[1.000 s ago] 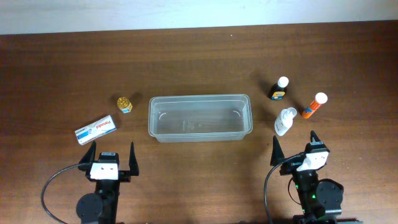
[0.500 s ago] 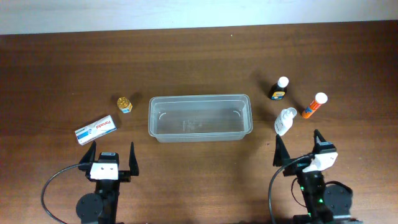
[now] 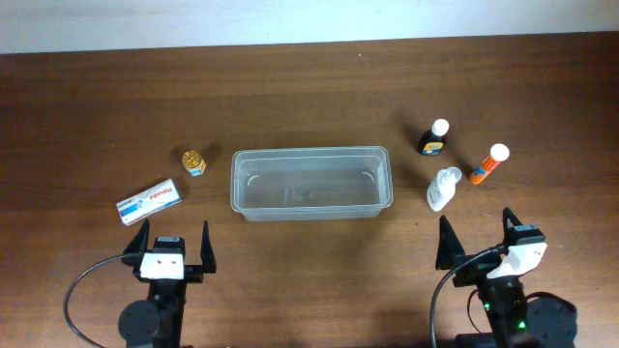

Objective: Pack container
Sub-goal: 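Move the right gripper over the white squeeze bottle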

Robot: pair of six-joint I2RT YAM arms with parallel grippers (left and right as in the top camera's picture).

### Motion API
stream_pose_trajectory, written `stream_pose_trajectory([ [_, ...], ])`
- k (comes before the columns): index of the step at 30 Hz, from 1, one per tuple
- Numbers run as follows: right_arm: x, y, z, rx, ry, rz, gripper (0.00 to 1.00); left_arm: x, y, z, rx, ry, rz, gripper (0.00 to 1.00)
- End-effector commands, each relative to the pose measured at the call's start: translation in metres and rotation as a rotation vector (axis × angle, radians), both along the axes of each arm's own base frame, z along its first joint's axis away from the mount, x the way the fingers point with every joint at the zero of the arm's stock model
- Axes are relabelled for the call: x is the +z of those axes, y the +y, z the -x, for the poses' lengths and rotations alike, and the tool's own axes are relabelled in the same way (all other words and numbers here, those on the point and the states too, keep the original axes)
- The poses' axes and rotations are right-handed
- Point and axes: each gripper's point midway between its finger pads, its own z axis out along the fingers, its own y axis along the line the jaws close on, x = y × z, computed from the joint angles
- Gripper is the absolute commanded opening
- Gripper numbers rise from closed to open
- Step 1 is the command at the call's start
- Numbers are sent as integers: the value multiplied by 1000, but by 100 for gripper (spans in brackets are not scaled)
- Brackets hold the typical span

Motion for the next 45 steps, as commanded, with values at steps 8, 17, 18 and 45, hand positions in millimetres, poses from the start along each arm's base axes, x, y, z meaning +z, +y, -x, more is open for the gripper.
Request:
stream_pose_trajectory([
  [8,17,0,-9,1,185,-10,98,-1,0,0,-2,0,-13,99],
  [17,24,3,1,18,370,-9,98,-1,0,0,-2,0,-13,99],
  [18,25,6,5,37,381,-15,98,-1,0,0,-2,0,-13,99],
  [45,27,26,45,147,504,-58,98,-1,0,0,-2,0,-13,99],
])
